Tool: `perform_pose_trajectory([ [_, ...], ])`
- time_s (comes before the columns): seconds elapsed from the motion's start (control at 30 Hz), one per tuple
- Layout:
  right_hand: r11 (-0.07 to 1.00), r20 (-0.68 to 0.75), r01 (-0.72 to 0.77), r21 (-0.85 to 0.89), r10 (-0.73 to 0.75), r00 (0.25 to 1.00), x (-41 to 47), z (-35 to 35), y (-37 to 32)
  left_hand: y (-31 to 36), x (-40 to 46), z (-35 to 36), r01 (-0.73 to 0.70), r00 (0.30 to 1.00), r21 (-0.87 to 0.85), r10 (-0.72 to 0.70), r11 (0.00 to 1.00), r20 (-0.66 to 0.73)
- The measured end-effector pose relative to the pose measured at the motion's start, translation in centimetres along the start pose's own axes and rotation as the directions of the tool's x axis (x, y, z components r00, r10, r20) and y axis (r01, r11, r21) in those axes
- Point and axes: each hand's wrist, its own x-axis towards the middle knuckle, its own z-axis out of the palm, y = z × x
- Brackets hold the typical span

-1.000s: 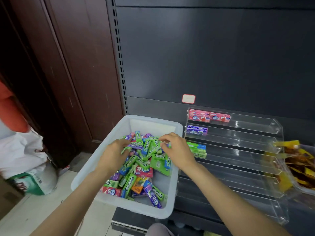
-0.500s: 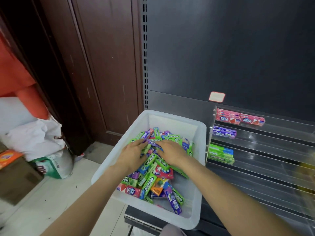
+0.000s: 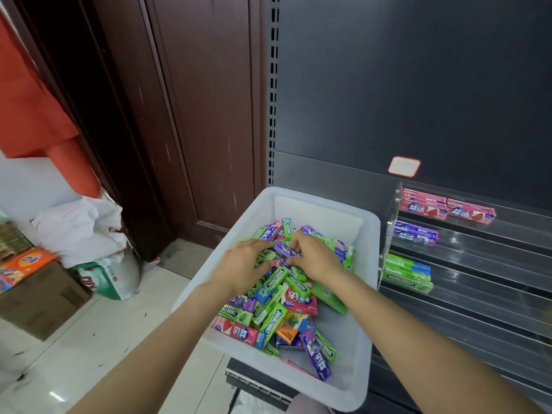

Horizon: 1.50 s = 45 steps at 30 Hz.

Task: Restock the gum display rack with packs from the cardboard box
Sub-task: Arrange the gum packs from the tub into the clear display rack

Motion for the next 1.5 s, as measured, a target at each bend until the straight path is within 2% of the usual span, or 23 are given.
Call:
perform_pose_trajectory([
  [0.13, 0.959, -0.139, -0.04, 0.281, 0.082, 0.987, -0.7, -1.6, 0.4, 0.5, 0.9, -0.1, 0.051, 0.998, 0.032, -0.05, 0.998, -0.046],
  [0.33, 0.804, -0.175, -0.069, 0.59, 0.211, 0.962, -1.6, -3.8, 0.8, 2.1, 3.0, 0.0, 0.146, 0.989, 0.198, -0.144, 0.969, -0.026],
  [0.4, 0.77, -0.175, -0.064, 0.635, 0.224, 0.959, -2.1, -4.3, 0.7, 2.1, 3.8, 0.3, 0.173, 0.985, 0.169, -0.166, 0.97, -0.057],
  [0.6, 0.754, -0.198, -0.077, 0.653, 0.268, 0.943, -2.5, -4.6, 1.1, 2.4, 5.4, 0.4, 0.255, 0.964, 0.066, -0.248, 0.965, -0.101],
  [0.7, 0.738, -0.203, -0.081, 0.67, 0.288, 0.936, -2.7, -4.8, 1.6, 2.9, 5.7, 0.5, 0.263, 0.96, -0.074, -0.268, 0.962, -0.084],
  [0.8, 0.689, -0.195, -0.071, 0.721, 0.3, 0.934, -3.3, -5.4, 1.5, 3.8, 5.6, 0.4, 0.216, 0.961, -0.355, -0.262, 0.91, -0.087],
  [0.9, 0.635, -0.162, -0.077, 0.769, 0.31, 0.937, -4.3, -6.3, 1.3, 5.5, 4.6, -0.3, 0.168, 0.957, -0.601, -0.275, 0.781, -0.09],
  [1.0, 0.571, -0.14, -0.074, 0.818, 0.322, 0.936, -5.7, -7.3, 1.4, 7.3, 3.4, -1.1, 0.142, 0.961, -0.804, -0.274, 0.578, -0.028],
  [1.07, 0.523, -0.137, -0.064, 0.85, 0.338, 0.931, -6.9, -8.3, 1.7, 8.7, 2.5, -1.6, 0.137, 0.968, -0.854, -0.249, 0.502, 0.009],
  [1.33, 0.399, -0.186, 0.023, 0.917, 0.373, 0.909, -11.8, -11.8, 5.6, 15.5, 1.7, -1.8, 0.054, 0.997, -0.904, -0.072, 0.424, 0.026],
  [1.4, 0.395, -0.22, 0.049, 0.917, 0.398, 0.891, -12.7, -12.7, 6.9, 17.1, 1.9, -1.7, 0.047, 0.999, -0.9, -0.031, 0.433, 0.038],
  [1.5, 0.473, -0.276, 0.049, 0.88, 0.424, 0.862, -13.9, -14.1, 8.6, 19.2, 2.4, -1.3, 0.037, 0.999, -0.891, 0.003, 0.452, 0.043],
])
